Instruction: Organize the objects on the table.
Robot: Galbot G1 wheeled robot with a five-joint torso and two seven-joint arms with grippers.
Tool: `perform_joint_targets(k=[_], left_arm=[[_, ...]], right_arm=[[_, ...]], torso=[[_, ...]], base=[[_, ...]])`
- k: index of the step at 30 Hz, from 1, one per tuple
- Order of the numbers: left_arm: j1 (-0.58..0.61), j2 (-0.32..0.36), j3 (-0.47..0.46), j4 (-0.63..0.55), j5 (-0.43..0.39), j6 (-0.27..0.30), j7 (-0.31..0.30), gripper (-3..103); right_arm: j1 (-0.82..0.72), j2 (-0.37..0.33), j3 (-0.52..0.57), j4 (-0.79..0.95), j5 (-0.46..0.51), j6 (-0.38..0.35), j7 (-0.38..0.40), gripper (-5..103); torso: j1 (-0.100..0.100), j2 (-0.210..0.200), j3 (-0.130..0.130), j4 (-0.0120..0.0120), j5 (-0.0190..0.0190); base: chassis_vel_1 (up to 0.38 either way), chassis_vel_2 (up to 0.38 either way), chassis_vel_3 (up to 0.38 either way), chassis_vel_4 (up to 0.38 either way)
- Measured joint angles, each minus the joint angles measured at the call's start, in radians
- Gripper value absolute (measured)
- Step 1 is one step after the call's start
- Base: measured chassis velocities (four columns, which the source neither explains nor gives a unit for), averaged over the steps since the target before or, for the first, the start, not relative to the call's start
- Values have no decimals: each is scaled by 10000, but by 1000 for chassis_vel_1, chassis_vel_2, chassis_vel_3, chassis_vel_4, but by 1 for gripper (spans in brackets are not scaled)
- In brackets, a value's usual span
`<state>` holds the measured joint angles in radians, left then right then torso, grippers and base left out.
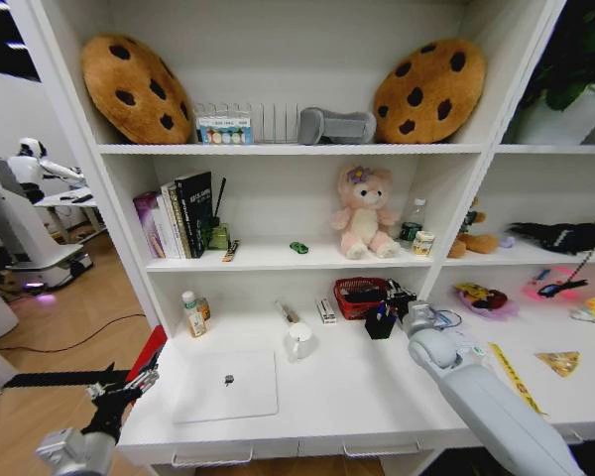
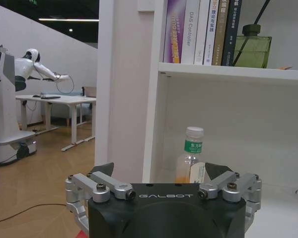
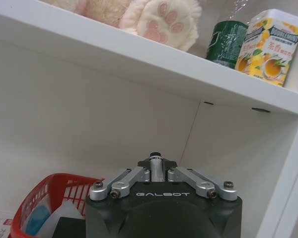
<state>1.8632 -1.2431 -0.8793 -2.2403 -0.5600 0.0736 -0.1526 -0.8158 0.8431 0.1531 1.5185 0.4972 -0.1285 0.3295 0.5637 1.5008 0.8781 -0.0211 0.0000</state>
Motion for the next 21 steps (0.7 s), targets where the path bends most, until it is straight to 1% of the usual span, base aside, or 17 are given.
perform_joint_targets(k=[4,7,15,19,20,21], left_arm=[[-17,12,-25,54,-11,2,-6,100],[-26,16,-29,68,-14,3,-8,100],[-176,6,-28,235,-63,34,-59,100],[-208,36,-29,322,-93,35,-63,100],[-250,64,-19,360,-99,36,-64,100],[-250,64,-19,360,-99,36,-64,100]], right_arm=[[509,253,-319,-528,-112,173,11,10],[569,281,-353,-573,-112,176,16,10],[1132,533,-872,-1091,-108,206,9,10],[1024,521,-896,-1055,-85,201,-10,10],[879,466,-854,-965,-71,166,-145,8],[879,466,-854,-965,-71,166,-145,8]], torso=[[0,0,1,-2,0],[1,0,1,-2,1],[0,0,0,-3,-1],[0,1,0,-4,0],[0,1,0,-4,0],[0,1,0,-4,0]], base=[[0,0,0,0],[0,0,0,0],[0,0,0,0],[0,0,0,0],[0,0,0,0],[0,0,0,0]])
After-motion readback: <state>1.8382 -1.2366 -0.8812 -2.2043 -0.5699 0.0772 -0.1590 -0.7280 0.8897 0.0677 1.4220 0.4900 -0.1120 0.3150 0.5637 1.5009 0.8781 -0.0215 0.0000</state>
